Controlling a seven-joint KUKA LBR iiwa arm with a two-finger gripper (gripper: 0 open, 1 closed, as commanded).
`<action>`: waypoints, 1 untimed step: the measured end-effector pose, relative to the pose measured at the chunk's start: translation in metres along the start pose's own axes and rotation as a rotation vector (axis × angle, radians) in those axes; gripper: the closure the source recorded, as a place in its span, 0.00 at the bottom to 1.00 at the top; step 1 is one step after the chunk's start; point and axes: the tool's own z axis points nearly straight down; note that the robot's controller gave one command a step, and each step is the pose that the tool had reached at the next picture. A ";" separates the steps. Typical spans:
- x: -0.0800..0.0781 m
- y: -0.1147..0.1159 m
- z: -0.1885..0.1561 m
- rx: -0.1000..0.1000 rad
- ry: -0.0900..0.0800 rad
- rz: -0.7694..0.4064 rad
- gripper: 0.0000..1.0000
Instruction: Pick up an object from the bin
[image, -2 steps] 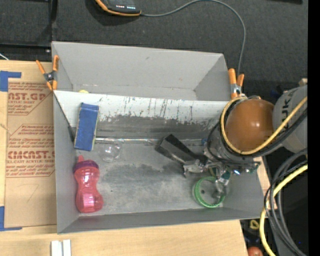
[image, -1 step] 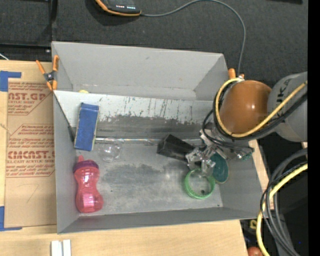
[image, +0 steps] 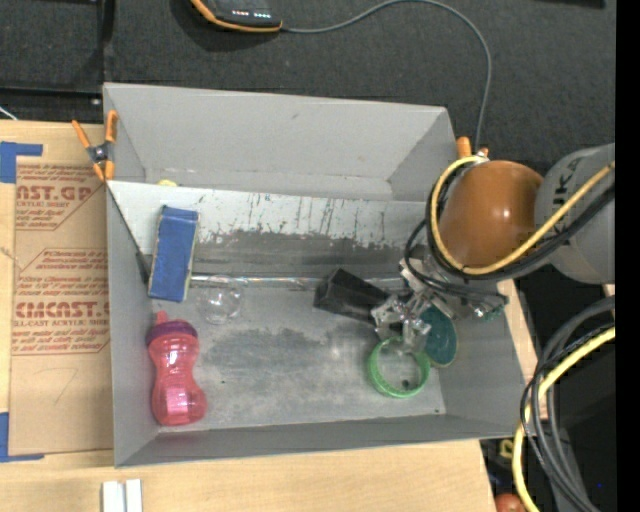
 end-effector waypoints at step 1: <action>-0.001 -0.003 -0.001 -0.002 0.001 -0.003 1.00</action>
Offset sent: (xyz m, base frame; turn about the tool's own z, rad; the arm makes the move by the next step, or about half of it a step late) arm 0.0011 0.0033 -0.0197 -0.2525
